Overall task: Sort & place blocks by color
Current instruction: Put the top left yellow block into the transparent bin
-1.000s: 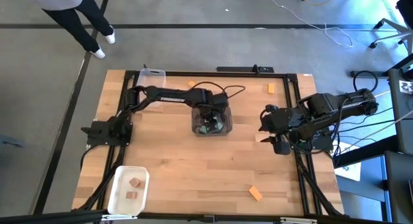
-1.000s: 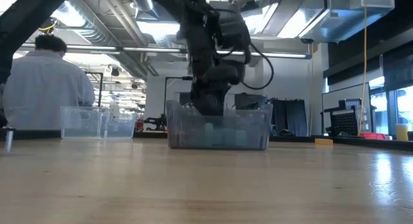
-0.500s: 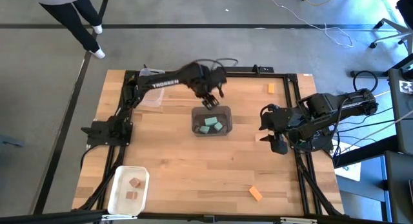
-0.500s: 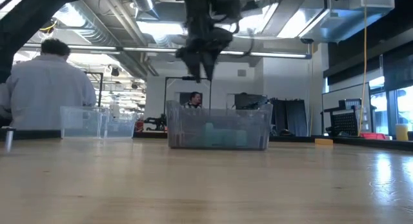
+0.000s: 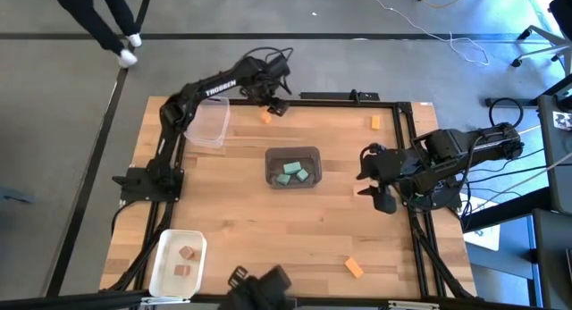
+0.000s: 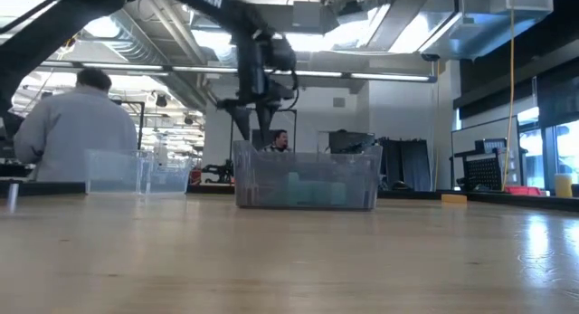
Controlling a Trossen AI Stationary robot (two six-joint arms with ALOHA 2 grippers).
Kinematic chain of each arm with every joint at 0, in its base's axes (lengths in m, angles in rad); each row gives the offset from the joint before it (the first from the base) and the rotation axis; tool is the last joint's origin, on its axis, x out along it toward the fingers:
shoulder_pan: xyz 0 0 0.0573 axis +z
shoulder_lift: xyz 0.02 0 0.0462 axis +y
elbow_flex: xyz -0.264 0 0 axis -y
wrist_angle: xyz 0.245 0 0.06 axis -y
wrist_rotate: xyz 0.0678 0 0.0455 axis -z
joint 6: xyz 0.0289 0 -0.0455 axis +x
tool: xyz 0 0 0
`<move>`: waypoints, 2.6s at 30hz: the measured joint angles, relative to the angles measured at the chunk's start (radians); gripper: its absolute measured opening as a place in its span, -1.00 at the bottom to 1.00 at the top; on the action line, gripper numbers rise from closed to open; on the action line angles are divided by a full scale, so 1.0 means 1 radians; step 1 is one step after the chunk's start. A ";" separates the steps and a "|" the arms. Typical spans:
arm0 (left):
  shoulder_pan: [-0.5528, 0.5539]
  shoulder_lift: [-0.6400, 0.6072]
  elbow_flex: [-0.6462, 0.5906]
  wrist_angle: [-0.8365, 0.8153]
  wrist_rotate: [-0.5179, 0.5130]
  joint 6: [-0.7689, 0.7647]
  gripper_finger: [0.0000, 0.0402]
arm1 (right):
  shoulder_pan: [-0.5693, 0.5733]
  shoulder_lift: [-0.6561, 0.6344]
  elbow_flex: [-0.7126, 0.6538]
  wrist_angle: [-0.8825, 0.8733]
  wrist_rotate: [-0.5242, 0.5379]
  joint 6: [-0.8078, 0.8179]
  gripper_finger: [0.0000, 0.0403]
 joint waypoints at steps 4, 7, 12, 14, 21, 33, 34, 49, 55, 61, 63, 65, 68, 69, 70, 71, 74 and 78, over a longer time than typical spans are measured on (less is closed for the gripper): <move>0.036 0.000 -0.085 0.147 0.035 0.014 0.13 | 0.000 0.000 0.000 0.005 0.056 0.000 0.05; 0.048 0.000 -0.159 0.222 0.035 0.017 0.13 | 0.000 0.000 0.000 0.007 0.086 0.004 0.05; 0.063 0.000 -0.256 0.264 0.000 0.071 0.13 | -0.005 0.000 0.000 0.007 0.089 0.034 0.05; 0.063 0.001 -0.289 0.304 -0.029 0.092 0.13 | -0.011 0.000 0.000 0.007 0.089 0.051 0.05; 0.063 0.001 -0.336 0.414 -0.008 0.121 0.13 | -0.042 0.000 0.000 0.007 0.090 0.054 0.05; 0.066 0.027 -0.340 0.421 -0.021 0.122 0.13 | -0.063 0.000 0.000 0.007 0.138 0.051 0.05; 0.066 0.035 -0.340 0.420 -0.019 0.122 0.13 | -0.063 0.000 0.000 0.007 0.165 0.052 0.05; 0.065 0.077 -0.340 0.419 -0.023 0.175 -0.37 | -0.063 0.000 0.000 0.006 0.247 0.033 0.05; 0.063 0.072 -0.340 0.402 0.008 0.216 -0.39 | -0.063 0.000 0.000 0.006 0.286 0.026 0.05; 0.052 -0.001 -0.340 0.334 -0.001 0.227 -0.39 | -0.063 0.000 0.000 0.006 0.371 0.026 0.05; 0.046 -0.044 -0.340 0.299 -0.017 0.226 -0.39 | -0.063 0.000 0.000 0.006 0.391 0.026 0.05; 0.033 -0.092 -0.340 0.250 -0.048 0.215 -0.39 | -0.063 0.000 0.000 0.005 0.402 0.026 0.05; 0.011 -0.174 -0.340 0.170 -0.097 0.170 -0.39 | -0.063 0.000 0.000 0.005 0.402 0.026 0.05; 0.004 -0.204 -0.340 0.150 -0.113 0.143 -0.39 | -0.063 0.000 0.000 0.005 0.402 0.027 0.05; 0.001 -0.232 -0.339 0.130 -0.126 0.117 -0.39 | -0.063 0.000 0.000 0.005 0.402 0.027 0.05; -0.002 -0.258 -0.339 0.105 -0.146 0.097 -0.39 | -0.063 0.000 0.000 0.005 0.402 0.027 0.05; 0.003 -0.326 -0.339 0.050 -0.228 0.046 -0.39 | -0.063 0.000 0.000 0.003 0.402 0.027 0.05; 0.030 -0.373 -0.339 -0.023 -0.255 -0.006 -0.39 | -0.063 0.000 0.000 0.003 0.402 0.026 0.05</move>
